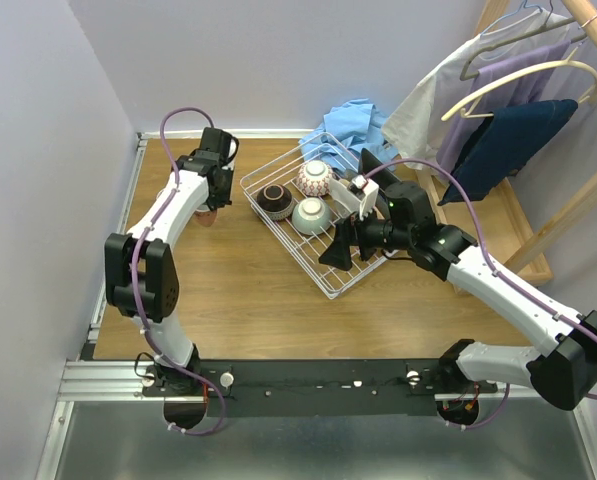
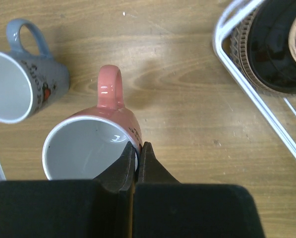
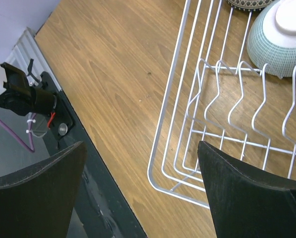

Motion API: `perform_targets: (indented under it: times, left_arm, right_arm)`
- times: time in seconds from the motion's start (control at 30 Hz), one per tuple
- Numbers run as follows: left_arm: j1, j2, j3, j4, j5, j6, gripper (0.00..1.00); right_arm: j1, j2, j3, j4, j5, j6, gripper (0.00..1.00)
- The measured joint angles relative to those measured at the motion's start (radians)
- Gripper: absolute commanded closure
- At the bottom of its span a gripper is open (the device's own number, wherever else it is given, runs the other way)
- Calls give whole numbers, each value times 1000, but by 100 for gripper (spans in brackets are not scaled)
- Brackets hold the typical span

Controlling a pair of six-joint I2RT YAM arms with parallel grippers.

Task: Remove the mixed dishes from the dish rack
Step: Place the cup at the center of the board.

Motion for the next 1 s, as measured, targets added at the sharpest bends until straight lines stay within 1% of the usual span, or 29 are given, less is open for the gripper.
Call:
perform_targets:
  times: [0.3, 0.37, 0.4, 0.47, 0.5, 0.57, 0.6, 0.67, 0.7, 0.73, 0.77, 0.8, 0.83, 0.93, 0.97, 1.0]
  left_arm:
    - [67, 128, 41, 71, 57, 42, 100]
    - [78, 152, 57, 77, 68, 45, 96]
    - [82, 163, 67, 79, 73, 47, 91]
    - [85, 178, 77, 85, 80, 50, 87]
    - [88, 180, 78, 87, 82, 52, 80]
    - [90, 180, 78, 87, 89, 56, 73]
    - [90, 180, 79, 88, 91, 59, 66]
    - [90, 180, 84, 88, 95, 61, 61]
    - [89, 180, 88, 89, 98, 63, 55]
    - [89, 180, 90, 93, 99, 63, 52]
    - [89, 180, 90, 95, 101, 62, 50]
    - [89, 178, 90, 95, 102, 61, 43]
    - [90, 175, 90, 94, 105, 58, 42]
    - [90, 149, 87, 92, 113, 48, 32]
    - [90, 130, 87, 91, 117, 43, 31]
    - [90, 103, 84, 92, 123, 38, 27]
  right_arm:
    - [0, -2, 2, -29, 9, -18, 0]
    - [0, -2, 2, -34, 13, -20, 0]
    - [0, -2, 2, -37, 14, -21, 0]
    - [0, -2, 2, -45, 21, -23, 0]
    - [0, -2, 2, -48, 26, -23, 0]
    - [0, -2, 2, -51, 30, -24, 0]
    - [0, -2, 2, -53, 34, -24, 0]
    - [0, -2, 5, -60, 44, -24, 0]
    - [0, -2, 6, -63, 50, -25, 0]
    - [0, -2, 11, -68, 55, -25, 0]
    - [0, -2, 16, -71, 58, -25, 0]
    - [0, -2, 22, -72, 63, -26, 0]
    - [0, -2, 32, -76, 71, -27, 0]
    - [0, -3, 56, -87, 91, -35, 0]
    - [0, -3, 66, -95, 99, -39, 0]
    - [0, -3, 76, -102, 109, -44, 0]
